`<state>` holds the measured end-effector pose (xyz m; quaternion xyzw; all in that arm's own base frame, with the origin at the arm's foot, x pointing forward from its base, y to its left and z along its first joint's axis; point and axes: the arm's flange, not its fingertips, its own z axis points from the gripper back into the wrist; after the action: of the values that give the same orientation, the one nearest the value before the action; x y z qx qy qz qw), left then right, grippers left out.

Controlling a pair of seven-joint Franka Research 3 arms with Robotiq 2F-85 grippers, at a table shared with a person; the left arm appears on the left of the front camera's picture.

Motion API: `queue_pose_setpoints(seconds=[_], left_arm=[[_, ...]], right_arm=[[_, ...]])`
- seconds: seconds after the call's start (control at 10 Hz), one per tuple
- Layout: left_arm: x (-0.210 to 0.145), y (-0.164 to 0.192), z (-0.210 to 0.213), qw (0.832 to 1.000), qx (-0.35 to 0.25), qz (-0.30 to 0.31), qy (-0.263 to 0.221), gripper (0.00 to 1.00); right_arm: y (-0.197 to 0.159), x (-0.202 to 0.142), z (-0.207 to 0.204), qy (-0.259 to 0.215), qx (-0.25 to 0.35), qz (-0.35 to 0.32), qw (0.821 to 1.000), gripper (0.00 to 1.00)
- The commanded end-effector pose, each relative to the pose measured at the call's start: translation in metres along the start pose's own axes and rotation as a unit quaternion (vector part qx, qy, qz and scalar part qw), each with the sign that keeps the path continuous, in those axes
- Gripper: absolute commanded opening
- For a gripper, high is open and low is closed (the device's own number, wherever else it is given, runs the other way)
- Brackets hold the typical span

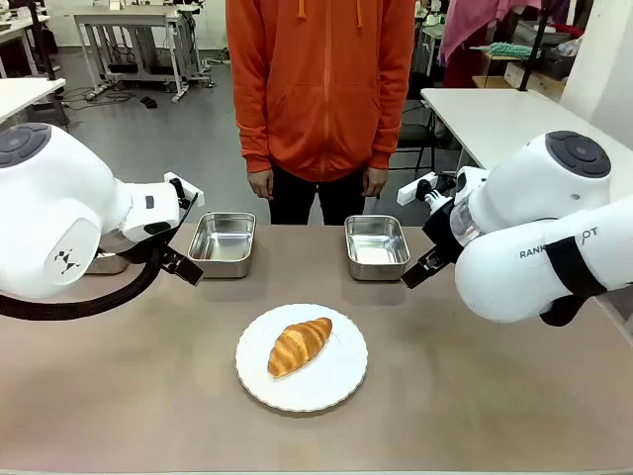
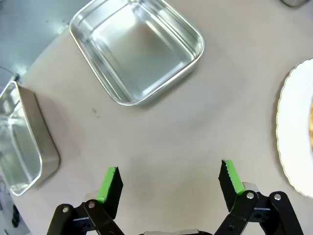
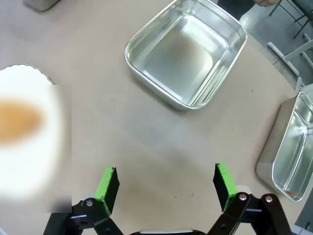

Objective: Place the bread in the container.
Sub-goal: Place the Butter Roll into the Airtight Container indicated by the human.

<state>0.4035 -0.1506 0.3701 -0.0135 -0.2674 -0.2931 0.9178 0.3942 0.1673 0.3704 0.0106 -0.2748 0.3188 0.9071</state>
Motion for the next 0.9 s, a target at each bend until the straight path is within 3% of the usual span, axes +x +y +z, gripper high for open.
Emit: queue_pose_setpoints(seconds=[0.0, 0.8], left_arm=[[0.0001, -0.0001, 0.0001, 1.000, 0.000, 0.000, 0.000, 1.00], [0.0001, -0.0001, 0.0001, 1.000, 0.000, 0.000, 0.000, 1.00]], right_arm=[[0.0000, 0.0000, 0.0000, 0.000, 0.000, 0.000, 1.000, 1.00], [0.0000, 0.0000, 0.0000, 0.000, 0.000, 0.000, 1.000, 1.00]])
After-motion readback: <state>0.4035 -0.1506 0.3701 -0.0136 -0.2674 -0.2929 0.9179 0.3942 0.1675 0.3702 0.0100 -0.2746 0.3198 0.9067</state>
